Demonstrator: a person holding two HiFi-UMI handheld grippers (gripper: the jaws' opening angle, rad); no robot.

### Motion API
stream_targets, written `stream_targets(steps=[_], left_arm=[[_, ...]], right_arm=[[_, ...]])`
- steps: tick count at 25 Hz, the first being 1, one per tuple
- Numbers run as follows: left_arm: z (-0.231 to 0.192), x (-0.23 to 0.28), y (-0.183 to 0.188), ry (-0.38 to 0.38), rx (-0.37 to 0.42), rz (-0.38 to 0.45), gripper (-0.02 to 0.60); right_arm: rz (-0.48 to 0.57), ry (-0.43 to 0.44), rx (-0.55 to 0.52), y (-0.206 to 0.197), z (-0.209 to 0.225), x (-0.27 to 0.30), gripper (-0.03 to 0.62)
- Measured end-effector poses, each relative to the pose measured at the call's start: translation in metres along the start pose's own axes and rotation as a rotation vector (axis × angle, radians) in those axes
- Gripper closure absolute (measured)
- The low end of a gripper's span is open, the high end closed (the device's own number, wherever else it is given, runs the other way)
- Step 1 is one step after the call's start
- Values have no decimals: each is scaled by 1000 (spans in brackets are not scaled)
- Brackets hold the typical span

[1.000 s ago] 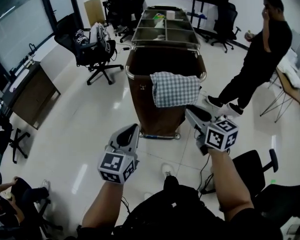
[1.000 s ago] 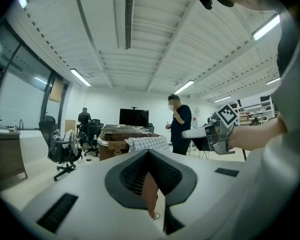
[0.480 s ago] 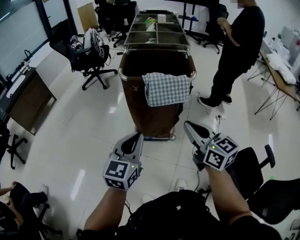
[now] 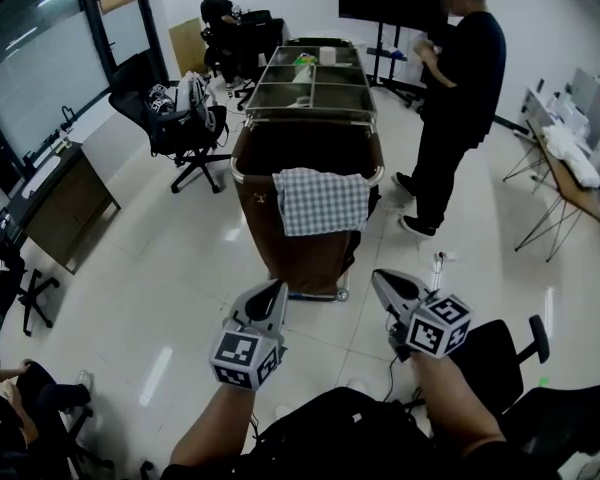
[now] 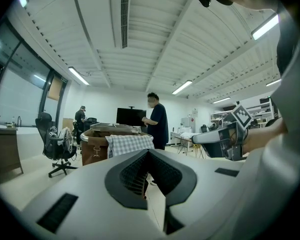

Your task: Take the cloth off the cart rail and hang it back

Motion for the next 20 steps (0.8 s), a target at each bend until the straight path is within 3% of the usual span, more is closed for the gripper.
stream_targets(steps=[13,20], left_arm=[[21,19,2,59,22,-33,581],[28,24,6,33,31,-21,581]], right_arm=[[-10,79,-38,1,12,9,588],[-3,72,-8,-6,14,8,588]])
Point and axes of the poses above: the fingertips, and each gripper's own axes: x forward along the fingers, z to its right, y out of its top, the point moved 7 cm from there along -x, backward along the fingers
